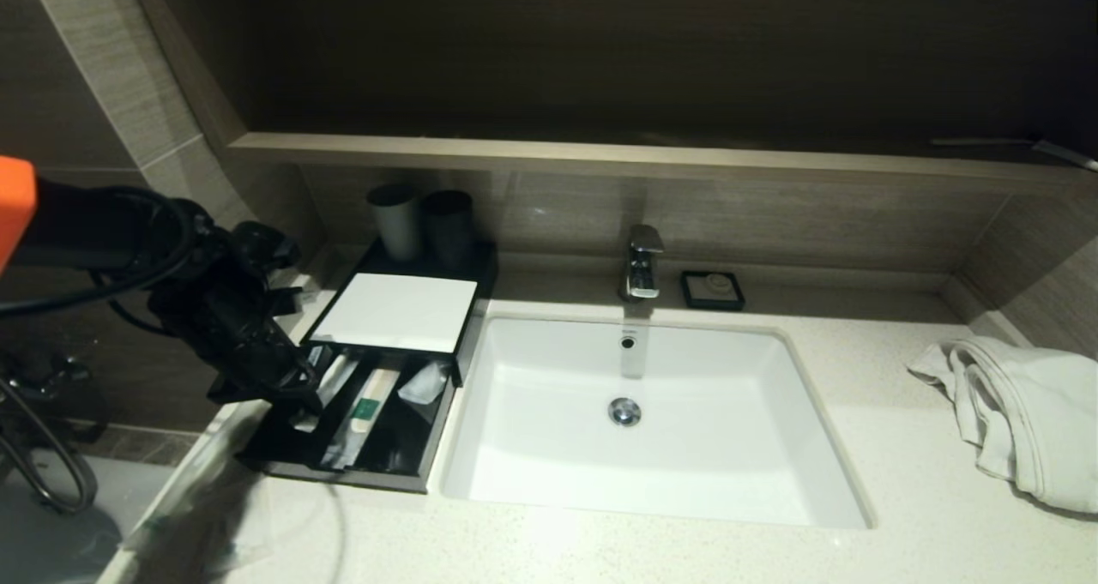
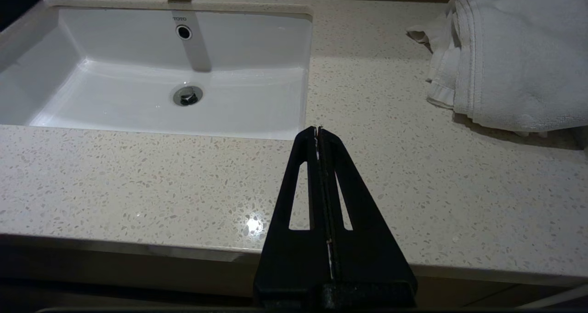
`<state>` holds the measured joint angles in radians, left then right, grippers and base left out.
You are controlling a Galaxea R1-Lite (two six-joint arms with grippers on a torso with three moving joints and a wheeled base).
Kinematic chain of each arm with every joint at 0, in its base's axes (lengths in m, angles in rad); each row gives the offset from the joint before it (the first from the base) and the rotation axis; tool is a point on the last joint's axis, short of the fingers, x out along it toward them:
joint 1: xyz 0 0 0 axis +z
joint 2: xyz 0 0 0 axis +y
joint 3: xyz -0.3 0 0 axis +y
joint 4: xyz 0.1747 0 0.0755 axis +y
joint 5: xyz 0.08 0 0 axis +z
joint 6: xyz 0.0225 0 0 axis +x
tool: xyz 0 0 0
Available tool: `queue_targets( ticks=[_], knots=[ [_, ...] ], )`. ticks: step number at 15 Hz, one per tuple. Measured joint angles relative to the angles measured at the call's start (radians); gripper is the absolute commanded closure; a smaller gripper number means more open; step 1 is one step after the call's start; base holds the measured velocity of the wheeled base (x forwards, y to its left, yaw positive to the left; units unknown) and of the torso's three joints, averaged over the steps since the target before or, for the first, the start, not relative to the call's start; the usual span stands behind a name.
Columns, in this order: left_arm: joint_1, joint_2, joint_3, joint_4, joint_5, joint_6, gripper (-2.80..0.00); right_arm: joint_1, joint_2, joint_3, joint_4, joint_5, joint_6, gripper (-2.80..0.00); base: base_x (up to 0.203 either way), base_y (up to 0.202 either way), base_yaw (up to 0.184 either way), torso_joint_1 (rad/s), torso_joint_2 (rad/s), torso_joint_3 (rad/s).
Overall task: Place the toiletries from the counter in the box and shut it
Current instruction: Place the bathroom toiletry into the drawer
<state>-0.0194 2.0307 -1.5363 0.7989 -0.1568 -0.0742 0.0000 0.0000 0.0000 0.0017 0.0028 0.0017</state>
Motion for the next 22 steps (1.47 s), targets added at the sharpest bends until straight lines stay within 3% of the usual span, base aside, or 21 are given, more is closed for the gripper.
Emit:
queue_targets(
  ticks=[16,17,22],
  knots=[
    [0.001,0.055,-0.037,-0.038,0.000,0.023,0.00,0.000,0.000,0.000,0.000,0.000,0.000,0.00,0.000,0.000,0.000,0.000,0.00,0.000],
    [0.001,0.056,-0.037,-0.038,0.000,0.022,-2.80,0.000,0.000,0.000,0.000,0.000,0.000,0.00,0.000,0.000,0.000,0.000,0.00,0.000],
    [0.000,0.049,-0.027,-0.034,-0.003,0.020,-2.80,0.000,0.000,0.000,0.000,0.000,0.000,0.00,0.000,0.000,0.000,0.000,0.00,0.000]
  ],
)
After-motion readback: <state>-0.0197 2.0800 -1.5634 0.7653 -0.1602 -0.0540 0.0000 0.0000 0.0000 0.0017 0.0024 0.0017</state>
